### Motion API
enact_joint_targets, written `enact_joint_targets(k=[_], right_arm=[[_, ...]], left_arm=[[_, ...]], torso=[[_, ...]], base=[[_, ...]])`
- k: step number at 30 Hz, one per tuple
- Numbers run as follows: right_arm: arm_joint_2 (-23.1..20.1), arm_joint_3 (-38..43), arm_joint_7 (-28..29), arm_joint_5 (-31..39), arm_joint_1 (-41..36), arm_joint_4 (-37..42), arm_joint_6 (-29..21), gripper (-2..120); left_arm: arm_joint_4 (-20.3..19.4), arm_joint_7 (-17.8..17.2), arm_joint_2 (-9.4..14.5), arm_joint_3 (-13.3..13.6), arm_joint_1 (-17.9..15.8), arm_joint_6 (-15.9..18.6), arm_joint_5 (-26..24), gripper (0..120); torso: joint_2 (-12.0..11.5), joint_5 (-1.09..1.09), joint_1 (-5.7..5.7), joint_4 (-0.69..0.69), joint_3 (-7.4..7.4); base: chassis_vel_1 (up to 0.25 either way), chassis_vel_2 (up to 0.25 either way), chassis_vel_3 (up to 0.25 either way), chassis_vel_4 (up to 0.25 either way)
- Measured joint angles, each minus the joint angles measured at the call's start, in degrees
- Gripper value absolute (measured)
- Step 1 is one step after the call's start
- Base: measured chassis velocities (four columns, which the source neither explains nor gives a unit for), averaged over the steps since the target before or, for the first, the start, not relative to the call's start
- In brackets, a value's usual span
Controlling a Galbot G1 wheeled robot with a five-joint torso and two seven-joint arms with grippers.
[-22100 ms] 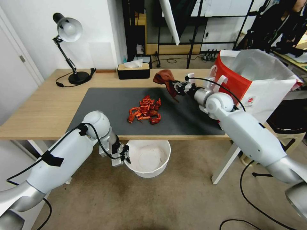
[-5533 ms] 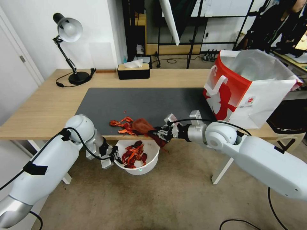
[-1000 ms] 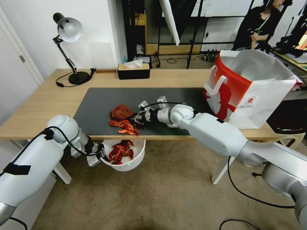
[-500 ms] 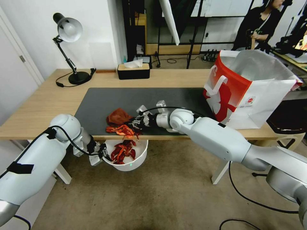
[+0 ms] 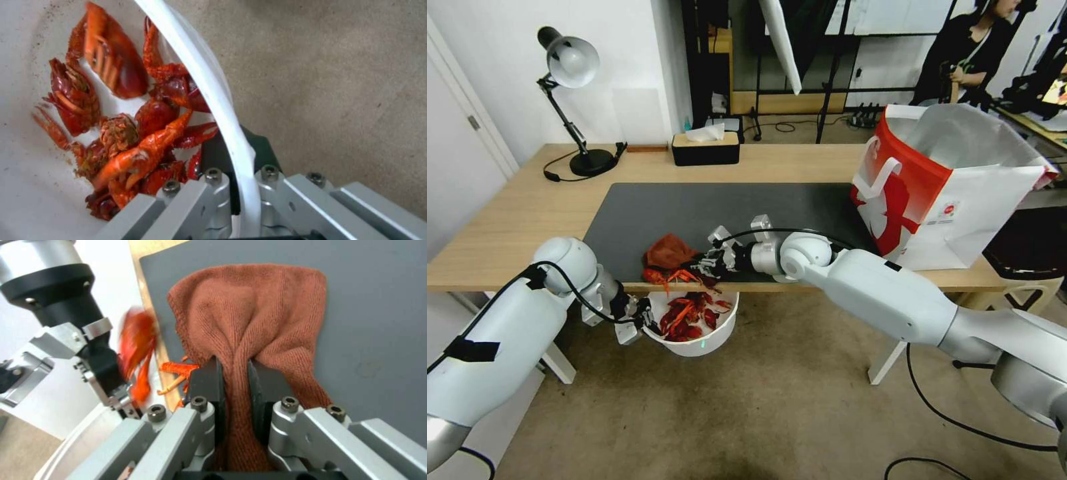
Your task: Sweep shrimp from table into container with towel, then put container into takeout bag.
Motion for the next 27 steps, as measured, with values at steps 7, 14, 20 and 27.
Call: enact_joint_targets(k=[7, 14, 20, 27], right_arm=[[-0.9, 0.0, 0.0, 0.0, -0.5, 1.3, 0.0, 10], [-1.5, -0.1, 0.0, 0.1, -0.6, 2.3, 0.0, 10], [-2.6, -0.8, -0.1, 0.6, -0.7, 4.8, 0.1, 10], [-4.3, -0.6, -0.3, 2.5, -1.2, 8.1, 0.3, 10]], left_arm=[[0.1, 0.0, 0.0, 0.0, -0.2, 0.0, 0.0, 0], [0.2, -0.1, 0.1, 0.0, -0.3, 0.0, 0.0, 0], [0.2, -0.1, 0.0, 0.0, -0.4, 0.0, 0.0, 0], [0.2, -0.3, 0.0, -0.2, 0.0, 0.0, -0.1, 0]], torso=[[0.0, 0.0, 0.0, 0.0, 0.0], [0.0, 0.0, 0.0, -0.01, 0.0], [0.0, 0.0, 0.0, 0.0, 0.0], [0.0, 0.0, 0.0, 0.0, 0.0]], base=[[0.0, 0.0, 0.0, 0.0], [0.0, 0.0, 0.0, 0.0], [0.0, 0.0, 0.0, 0.0], [0.0, 0.0, 0.0, 0.0]])
